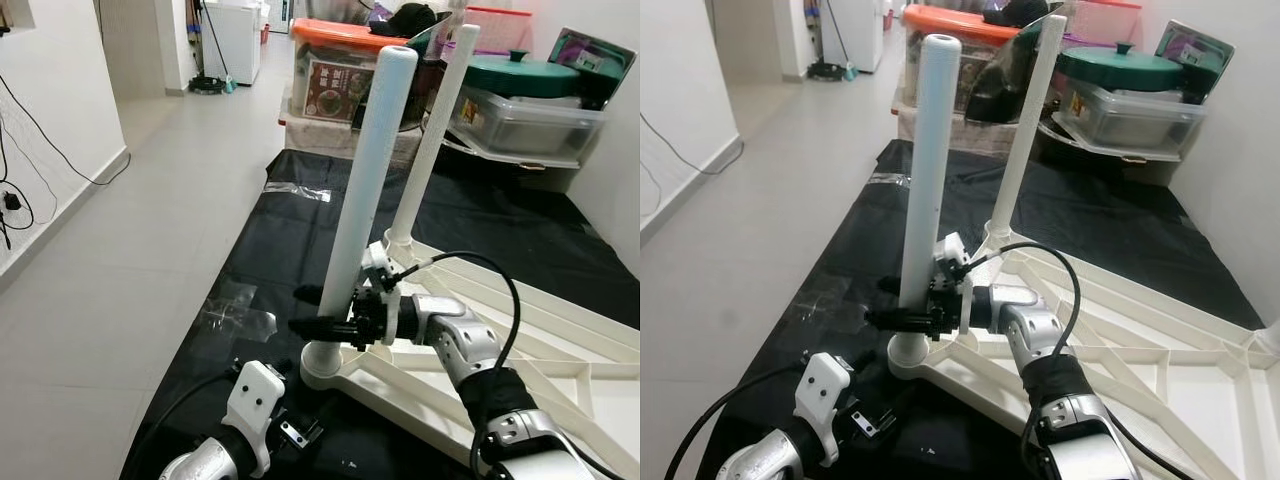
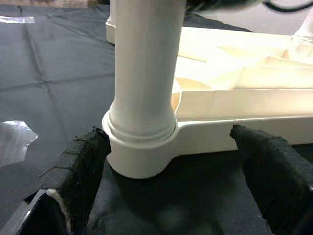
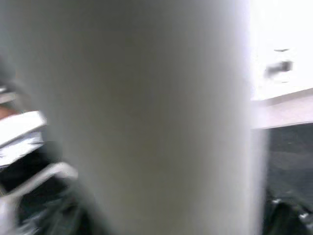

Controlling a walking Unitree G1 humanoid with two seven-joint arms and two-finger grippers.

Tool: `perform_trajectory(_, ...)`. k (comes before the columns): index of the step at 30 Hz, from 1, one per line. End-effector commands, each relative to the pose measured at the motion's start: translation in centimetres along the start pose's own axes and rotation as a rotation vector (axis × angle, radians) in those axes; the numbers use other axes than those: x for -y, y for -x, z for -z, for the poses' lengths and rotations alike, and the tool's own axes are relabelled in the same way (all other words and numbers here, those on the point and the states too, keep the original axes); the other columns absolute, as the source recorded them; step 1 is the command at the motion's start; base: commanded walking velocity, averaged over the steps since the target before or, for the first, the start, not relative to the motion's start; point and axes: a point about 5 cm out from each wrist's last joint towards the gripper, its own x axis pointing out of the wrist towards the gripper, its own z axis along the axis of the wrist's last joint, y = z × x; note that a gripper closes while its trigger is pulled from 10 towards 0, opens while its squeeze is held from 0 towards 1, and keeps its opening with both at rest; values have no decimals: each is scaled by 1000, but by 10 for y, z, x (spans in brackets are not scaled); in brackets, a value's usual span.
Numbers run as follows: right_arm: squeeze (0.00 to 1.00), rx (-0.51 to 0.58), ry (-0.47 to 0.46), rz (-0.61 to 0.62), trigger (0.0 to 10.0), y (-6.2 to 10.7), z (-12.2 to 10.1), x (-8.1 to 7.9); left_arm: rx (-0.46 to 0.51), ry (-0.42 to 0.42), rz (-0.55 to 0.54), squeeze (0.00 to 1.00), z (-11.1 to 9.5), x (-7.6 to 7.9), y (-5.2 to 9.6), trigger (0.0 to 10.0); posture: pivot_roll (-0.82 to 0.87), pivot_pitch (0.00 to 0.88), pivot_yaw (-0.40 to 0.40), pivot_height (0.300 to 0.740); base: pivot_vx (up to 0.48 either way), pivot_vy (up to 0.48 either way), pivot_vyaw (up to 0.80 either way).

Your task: Building children table

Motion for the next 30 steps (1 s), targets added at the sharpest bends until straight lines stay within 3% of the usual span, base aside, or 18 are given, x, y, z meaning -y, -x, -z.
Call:
perform_trajectory(1,0,-41,10,55,0,-4,7,3,-14,15,7,0,4,2,0,10000,248,0,-131,740,0,0,0)
perform_trajectory(2,0,-30,25,116,0,-2,11,4,-16,17,10,0,5,2,0,10000,246,0,-129,740,0,0,0)
perform_trajectory(4,0,-29,29,118,0,-2,12,4,-16,17,10,0,5,3,0,10000,246,0,-129,740,0,0,0)
perform_trajectory(5,0,-11,27,203,0,0,13,8,-16,18,11,0,5,3,0,10000,246,0,-128,740,0,0,0)
perform_trajectory(6,0,-11,27,203,0,0,13,8,-16,18,11,0,5,3,0,10000,246,0,-128,740,0,0,0)
perform_trajectory(7,0,7,19,306,0,2,13,14,-17,19,12,0,5,3,1,10000,244,0,-125,740,0,0,0)
perform_trajectory(9,0,7,19,306,0,2,13,14,-17,19,12,0,5,3,1,10000,244,0,-125,740,0,0,0)
perform_trajectory(10,0,19,12,379,0,3,13,17,-17,19,13,0,5,3,1,10000,244,0,-125,740,0,0,0)
perform_trajectory(13,0,37,11,964,0,27,11,45,-19,20,16,0,5,3,2,10000,242,0,-122,740,0,0,0)
perform_trajectory(14,0,39,20,1063,0,32,11,48,-20,20,16,0,5,3,2,10000,242,0,-122,740,0,0,0)
perform_trajectory(15,0,39,20,1063,0,32,11,48,-20,20,16,0,5,3,2,10000,242,0,-122,740,0,0,0)
perform_trajectory(17,0,88,-51,1448,0,58,15,48,-21,21,18,0,5,3,2,10000,237,0,-117,740,0,0,0)
perform_trajectory(18,0,88,-51,1448,0,58,15,48,-21,21,18,0,5,3,2,10000,237,0,-117,740,0,0,0)
perform_trajectory(20,0,130,-152,1688,0,69,23,37,-22,21,19,0,5,2,2,10000,239,0,-120,740,0,0,0)
perform_trajectory(24,0,156,-200,1736,0,63,25,30,-21,21,17,0,5,2,2,10000,241,0,-122,740,0,0,0)
perform_trajectory(30,0,203,-224,1704,0,37,23,23,-20,21,15,0,4,2,1,10000,239,0,-123,740,0,0,0)
